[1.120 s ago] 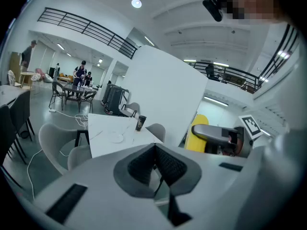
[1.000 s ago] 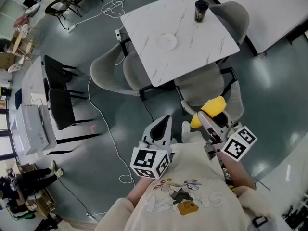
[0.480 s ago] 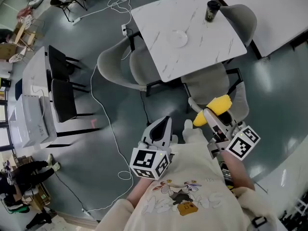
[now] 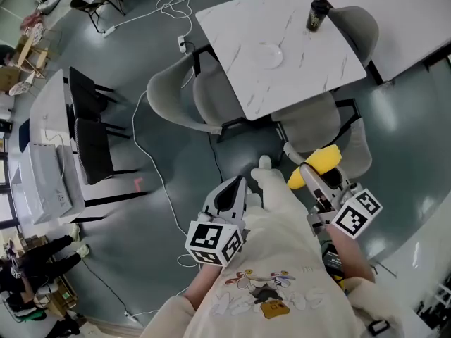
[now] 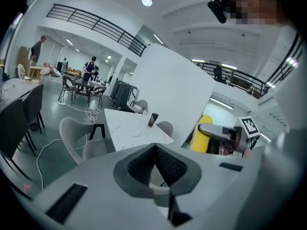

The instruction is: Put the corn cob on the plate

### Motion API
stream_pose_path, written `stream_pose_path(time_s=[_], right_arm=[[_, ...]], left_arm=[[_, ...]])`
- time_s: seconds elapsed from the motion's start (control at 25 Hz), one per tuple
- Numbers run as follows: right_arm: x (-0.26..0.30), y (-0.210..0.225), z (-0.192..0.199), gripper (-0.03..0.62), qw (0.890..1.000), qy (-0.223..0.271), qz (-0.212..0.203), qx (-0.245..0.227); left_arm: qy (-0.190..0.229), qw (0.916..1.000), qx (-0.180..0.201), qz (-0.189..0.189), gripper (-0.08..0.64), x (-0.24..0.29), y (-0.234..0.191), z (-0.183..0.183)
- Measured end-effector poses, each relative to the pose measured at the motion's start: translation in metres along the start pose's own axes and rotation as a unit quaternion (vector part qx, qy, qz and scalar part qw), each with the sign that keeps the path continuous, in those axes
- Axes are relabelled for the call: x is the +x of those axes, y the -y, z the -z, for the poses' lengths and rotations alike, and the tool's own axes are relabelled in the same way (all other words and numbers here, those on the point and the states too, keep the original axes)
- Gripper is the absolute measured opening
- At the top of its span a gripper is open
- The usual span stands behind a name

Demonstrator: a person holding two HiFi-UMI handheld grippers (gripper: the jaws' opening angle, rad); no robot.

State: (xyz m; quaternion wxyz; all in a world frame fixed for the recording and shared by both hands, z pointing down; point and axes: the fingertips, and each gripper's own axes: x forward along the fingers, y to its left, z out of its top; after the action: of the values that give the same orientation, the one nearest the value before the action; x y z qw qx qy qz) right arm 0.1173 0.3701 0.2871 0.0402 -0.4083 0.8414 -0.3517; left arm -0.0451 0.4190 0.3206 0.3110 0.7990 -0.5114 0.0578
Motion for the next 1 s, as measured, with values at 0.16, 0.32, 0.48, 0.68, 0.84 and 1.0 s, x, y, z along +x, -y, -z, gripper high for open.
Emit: stream_pose_path(time_s=[0.16,0.32,0.48,0.68,0.84,1.0], right_arm=[[0.015,0.006,-0.016,0.256,1.000,0.011,0.009,-0.007],[0.050,0.025,-0.032,0.256,1.000,0.013,0.008,0.000],[0.088,0.053,-0.056,0.255,1.000,0.011,0.013,0.018],[0.141,0.084,-0.087,0.255,1.000,0.003,0.007,0.012],[0.170,0.097,-0.108,0.255,1.000,-0.006,0.002,0.008],[0.194,0.120,-0.128,0.255,1.000,-0.021,0.020,-0.008]], left_arm=[[0.002,0.9999,0.002,0.010,0.006,0.016,-0.007,-0.017],[0.005,1.0000,0.003,0.007,0.006,0.047,-0.025,-0.040],[0.000,1.0000,0.005,0.006,0.006,0.087,-0.041,-0.068],[-0.006,0.9998,0.021,0.003,0.006,0.139,-0.062,-0.111],[-0.013,0.9996,0.026,0.000,0.006,0.174,-0.071,-0.138],[-0.017,0.9994,0.028,0.004,0.006,0.209,-0.075,-0.161]])
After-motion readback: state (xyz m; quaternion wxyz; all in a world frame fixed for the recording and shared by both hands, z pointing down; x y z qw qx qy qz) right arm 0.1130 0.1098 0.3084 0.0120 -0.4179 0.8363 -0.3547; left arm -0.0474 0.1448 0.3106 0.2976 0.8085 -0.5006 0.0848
